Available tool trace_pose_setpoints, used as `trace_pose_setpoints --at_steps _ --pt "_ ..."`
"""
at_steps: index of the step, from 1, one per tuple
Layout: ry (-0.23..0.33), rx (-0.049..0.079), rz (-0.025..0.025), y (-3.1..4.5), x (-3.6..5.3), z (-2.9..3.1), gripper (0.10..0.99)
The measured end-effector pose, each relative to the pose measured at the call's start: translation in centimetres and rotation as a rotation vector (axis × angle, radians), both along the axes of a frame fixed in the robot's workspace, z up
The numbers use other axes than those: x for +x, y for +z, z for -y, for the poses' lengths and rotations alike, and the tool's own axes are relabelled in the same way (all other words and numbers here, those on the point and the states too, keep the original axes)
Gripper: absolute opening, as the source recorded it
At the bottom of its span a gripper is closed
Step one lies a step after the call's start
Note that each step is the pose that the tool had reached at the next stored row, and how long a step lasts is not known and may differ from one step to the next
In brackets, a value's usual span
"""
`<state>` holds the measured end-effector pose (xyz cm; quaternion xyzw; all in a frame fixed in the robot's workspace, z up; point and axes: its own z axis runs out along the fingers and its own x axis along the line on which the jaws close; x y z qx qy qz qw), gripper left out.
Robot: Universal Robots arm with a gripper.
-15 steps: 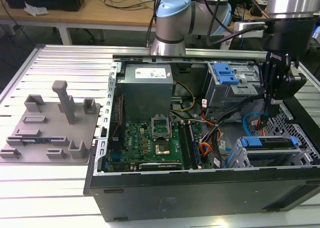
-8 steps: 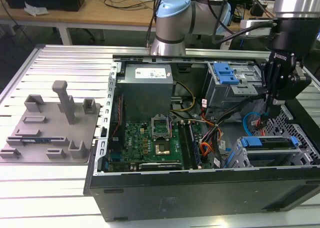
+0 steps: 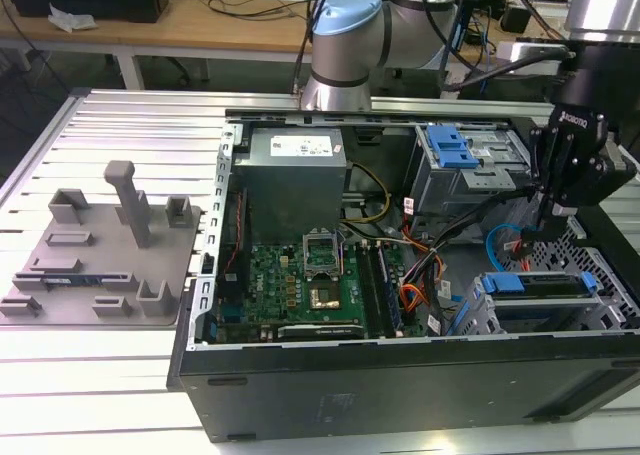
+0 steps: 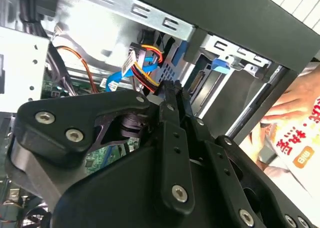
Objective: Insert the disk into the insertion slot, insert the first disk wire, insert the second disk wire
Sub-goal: 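Insert the first disk wire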
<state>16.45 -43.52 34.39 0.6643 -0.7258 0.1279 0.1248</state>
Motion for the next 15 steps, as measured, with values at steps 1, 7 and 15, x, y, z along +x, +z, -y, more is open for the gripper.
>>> trace_pose_setpoints --at_steps 1,7,15 --pt "0.000 0.006 0.0000 0.00 0.00 0.13 0.169" --pt "-0.005 0.061 -0.0300 0.00 0.55 0.79 0.169" --pt "-0.005 0.106 -0.0440 -0.01 1.14 1.90 0.169"
